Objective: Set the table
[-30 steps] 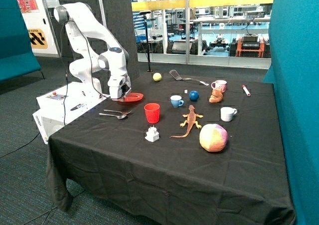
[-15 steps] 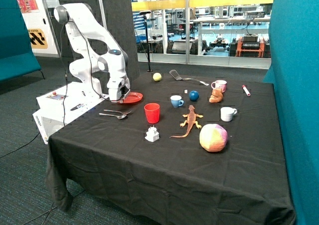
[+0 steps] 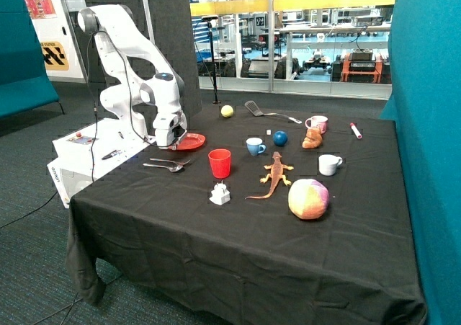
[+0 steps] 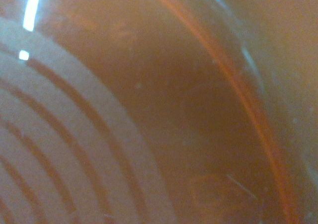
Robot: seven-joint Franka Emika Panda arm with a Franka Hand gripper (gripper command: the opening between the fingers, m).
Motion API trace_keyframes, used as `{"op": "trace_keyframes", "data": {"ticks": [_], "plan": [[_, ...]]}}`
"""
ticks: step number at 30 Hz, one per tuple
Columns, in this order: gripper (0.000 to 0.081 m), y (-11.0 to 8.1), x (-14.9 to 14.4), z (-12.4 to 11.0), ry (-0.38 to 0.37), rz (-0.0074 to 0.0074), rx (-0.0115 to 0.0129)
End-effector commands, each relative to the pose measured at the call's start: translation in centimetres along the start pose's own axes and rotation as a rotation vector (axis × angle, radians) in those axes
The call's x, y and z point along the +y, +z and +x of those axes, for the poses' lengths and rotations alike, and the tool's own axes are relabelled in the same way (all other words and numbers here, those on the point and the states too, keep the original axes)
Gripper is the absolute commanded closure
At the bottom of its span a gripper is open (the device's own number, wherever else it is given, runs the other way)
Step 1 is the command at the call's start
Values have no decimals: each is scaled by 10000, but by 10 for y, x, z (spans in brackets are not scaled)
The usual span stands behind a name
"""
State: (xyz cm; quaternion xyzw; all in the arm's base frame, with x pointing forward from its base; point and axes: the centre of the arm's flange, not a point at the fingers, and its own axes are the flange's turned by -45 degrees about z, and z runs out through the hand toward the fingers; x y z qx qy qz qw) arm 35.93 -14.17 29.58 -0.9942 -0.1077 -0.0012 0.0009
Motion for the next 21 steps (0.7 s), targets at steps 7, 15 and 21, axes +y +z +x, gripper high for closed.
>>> {"op": "trace_keyframes", "data": {"ticks": [7, 15, 21], "plan": [[433, -3, -2, 11, -35, -16, -25], [387, -6, -4, 17, -51, -16, -25], [344, -7, -4, 19, -105, -16, -25]]}}
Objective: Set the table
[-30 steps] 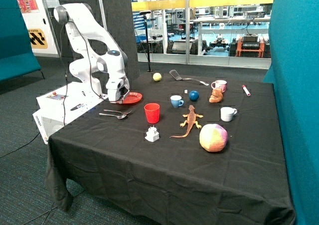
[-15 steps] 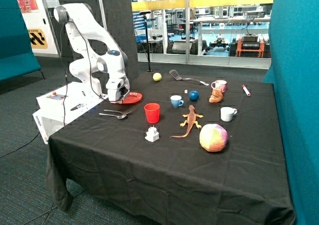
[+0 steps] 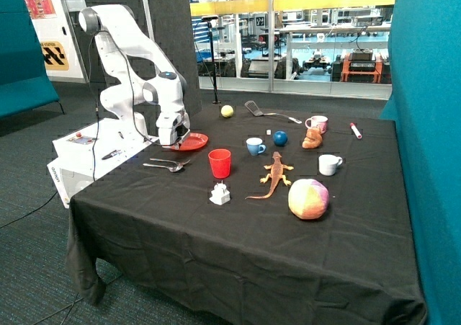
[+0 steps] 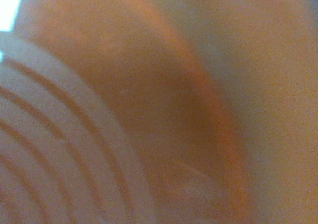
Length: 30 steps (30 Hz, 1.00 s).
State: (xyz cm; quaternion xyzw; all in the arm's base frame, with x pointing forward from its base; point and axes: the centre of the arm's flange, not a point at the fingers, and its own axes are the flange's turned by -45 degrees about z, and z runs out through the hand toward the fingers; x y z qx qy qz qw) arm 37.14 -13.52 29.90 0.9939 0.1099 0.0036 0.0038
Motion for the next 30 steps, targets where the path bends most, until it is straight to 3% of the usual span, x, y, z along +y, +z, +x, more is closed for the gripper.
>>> {"op": "trace_keyframes", "data": {"ticks": [1, 17, 30], "plan": [[334, -3, -1, 6, -83, 84, -62], [323, -14, -2, 11, -182, 85, -61], [413, -46, -11, 63, -586, 86, -60]]}}
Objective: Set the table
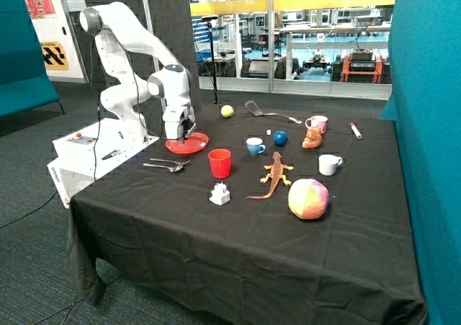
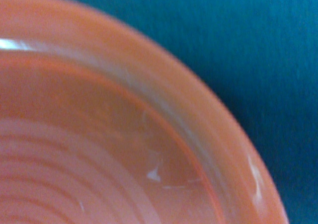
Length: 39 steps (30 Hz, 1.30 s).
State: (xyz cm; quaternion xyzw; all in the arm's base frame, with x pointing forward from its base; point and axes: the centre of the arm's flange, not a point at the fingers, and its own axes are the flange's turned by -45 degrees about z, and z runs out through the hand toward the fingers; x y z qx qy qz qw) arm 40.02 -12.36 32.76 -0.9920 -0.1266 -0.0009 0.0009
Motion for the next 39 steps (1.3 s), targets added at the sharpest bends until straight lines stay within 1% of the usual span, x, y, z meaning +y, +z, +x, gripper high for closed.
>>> {"op": "trace_keyframes", "data": {"ticks": [1, 8, 15, 22, 27, 29, 39], "plan": [[419, -19, -6, 37, -292, -15, -21], [443, -26, -17, 61, -575, -15, -21], [448, -31, -21, 77, -605, -15, -22], [462, -39, -11, 97, -352, -15, -21], [472, -44, 2, 117, -136, -15, -21], [475, -49, 7, 128, -124, -15, -21], [483, -67, 17, 153, -111, -15, -21]]}}
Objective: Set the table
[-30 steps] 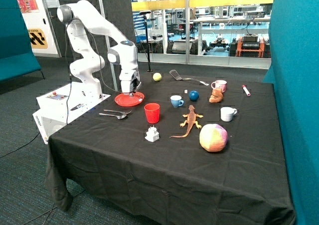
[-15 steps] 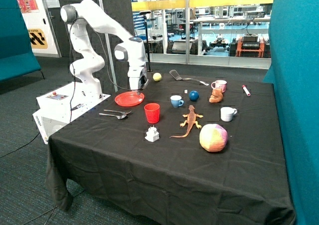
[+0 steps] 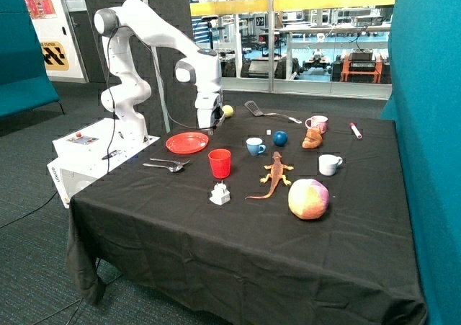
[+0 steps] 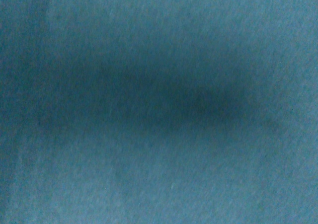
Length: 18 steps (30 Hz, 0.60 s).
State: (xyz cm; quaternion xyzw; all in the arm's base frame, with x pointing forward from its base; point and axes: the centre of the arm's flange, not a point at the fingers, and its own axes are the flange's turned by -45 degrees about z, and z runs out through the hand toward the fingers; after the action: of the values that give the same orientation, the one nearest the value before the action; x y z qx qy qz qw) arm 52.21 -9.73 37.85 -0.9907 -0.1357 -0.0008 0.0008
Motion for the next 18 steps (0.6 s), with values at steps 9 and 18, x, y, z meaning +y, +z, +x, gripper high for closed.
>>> {"op": "trace_keyframes", "data": {"ticks": [9, 18], "plan": [[480, -21, 23, 30, 280, -15, -18], [481, -20, 43, 31, 558, -15, -17]]}}
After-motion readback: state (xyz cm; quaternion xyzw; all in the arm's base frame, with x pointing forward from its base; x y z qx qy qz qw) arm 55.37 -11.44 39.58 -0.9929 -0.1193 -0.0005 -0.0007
